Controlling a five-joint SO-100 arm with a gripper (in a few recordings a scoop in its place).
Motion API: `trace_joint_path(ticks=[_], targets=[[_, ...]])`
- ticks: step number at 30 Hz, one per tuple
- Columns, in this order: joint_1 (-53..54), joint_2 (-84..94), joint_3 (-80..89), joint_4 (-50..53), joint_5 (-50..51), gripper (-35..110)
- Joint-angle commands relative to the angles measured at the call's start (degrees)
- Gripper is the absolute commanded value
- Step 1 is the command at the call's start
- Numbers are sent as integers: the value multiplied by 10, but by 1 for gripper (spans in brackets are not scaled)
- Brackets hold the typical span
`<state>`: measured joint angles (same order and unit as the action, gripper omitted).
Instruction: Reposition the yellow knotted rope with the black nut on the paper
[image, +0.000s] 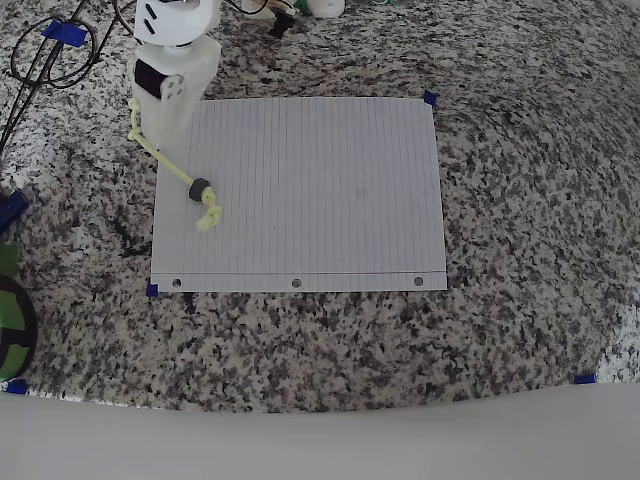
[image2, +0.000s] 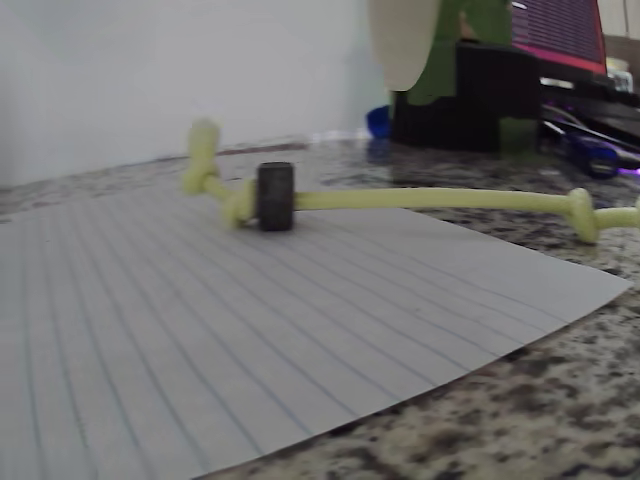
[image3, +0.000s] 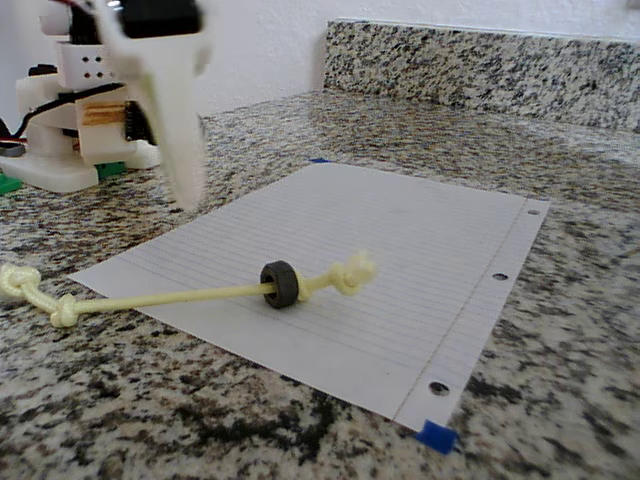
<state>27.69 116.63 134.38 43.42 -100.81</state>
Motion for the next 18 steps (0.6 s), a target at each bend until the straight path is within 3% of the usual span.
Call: trace_joint_path(ticks=[1,18], targets=[[-10,-29,-55,26,-3,38],[-10,-151,-160,70,0,38]])
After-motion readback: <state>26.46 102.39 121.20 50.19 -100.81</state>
